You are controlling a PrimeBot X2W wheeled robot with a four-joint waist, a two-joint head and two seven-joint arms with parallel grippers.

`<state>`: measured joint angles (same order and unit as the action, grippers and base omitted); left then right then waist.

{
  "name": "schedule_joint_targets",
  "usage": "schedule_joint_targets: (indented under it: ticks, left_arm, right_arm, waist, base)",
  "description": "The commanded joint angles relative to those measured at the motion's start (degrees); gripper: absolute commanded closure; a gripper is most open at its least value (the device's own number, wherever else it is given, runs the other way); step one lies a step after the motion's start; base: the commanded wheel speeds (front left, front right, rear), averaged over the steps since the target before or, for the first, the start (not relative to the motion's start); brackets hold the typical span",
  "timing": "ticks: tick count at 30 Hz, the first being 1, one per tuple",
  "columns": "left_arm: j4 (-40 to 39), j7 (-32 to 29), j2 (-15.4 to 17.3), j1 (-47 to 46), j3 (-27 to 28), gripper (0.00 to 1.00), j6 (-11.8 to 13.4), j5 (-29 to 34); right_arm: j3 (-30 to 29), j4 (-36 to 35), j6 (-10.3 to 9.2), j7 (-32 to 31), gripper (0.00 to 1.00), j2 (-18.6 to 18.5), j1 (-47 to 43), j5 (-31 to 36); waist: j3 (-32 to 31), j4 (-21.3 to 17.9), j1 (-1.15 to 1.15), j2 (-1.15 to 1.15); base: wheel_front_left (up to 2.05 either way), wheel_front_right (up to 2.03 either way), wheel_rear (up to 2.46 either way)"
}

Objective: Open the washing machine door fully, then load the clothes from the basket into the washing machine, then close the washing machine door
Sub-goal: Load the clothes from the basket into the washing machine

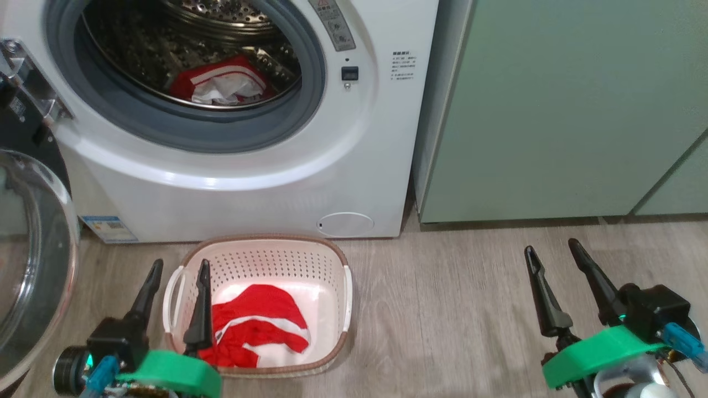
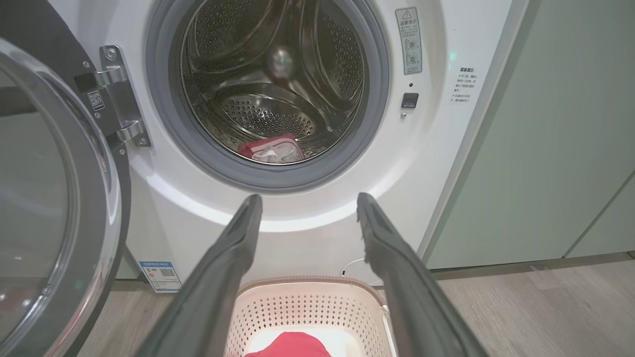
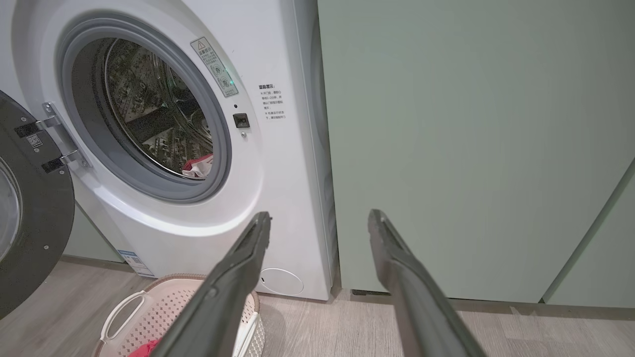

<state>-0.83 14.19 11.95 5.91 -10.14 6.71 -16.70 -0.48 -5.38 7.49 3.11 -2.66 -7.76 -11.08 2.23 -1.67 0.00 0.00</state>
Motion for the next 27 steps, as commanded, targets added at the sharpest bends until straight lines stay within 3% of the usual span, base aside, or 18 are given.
schedule_joint_targets:
  ticks: [1, 6, 13, 22, 25, 27]
  left_arm:
    - [-2.1, 0.56, 0.63, -3.67, 1.99, 0.0, 0.17, -0.24]
    - [-1.59, -0.13, 0.78, -7.17, 1.58, 0.0, -0.56, -0.62]
    - [5.05, -3.58, 1.6, -18.05, 1.38, 0.0, -2.78, -2.09]
    - [25.89, -9.77, 2.11, -34.77, 0.83, 0.0, -8.71, -6.52]
    - [31.56, -11.44, 2.03, -37.77, 0.71, 0.0, -9.54, -7.35]
    - [39.48, -13.42, 2.31, -41.88, 0.67, 0.0, -10.59, -8.35]
  right_arm:
    - [1.42, -2.37, 0.0, 0.64, 0.0, -0.21, 2.4, 0.18]
    - [1.74, -3.14, 0.0, 0.95, 0.0, -0.21, 3.61, -0.19]
    - [2.46, -4.11, 0.0, 2.15, 0.0, -0.21, 7.27, -0.27]
    - [4.65, -3.64, 0.0, 4.65, 0.0, -0.21, 13.46, -0.62]
    - [5.28, -3.23, 0.0, 5.38, 0.0, -0.21, 14.84, -0.75]
    - [6.27, -2.37, 0.0, 6.56, 0.0, -0.21, 16.65, -1.26]
  waist:
    - [0.57, -0.04, 0.0, 0.0]
    - [4.28, -0.14, 0.0, 0.0]
    - [12.97, -0.95, 0.0, 0.0]
    - [25.32, -3.71, 0.0, 0.0]
    - [27.92, -4.59, 0.0, 0.0]
    - [31.66, -6.05, 0.0, 0.0]
  base:
    - [0.0, 0.0, 0.0]
    - [0.0, 0.0, 0.0]
    - [0.0, 0.0, 0.0]
    - [0.0, 0.0, 0.0]
    - [0.0, 0.0, 0.0]
    - [0.0, 0.0, 0.0]
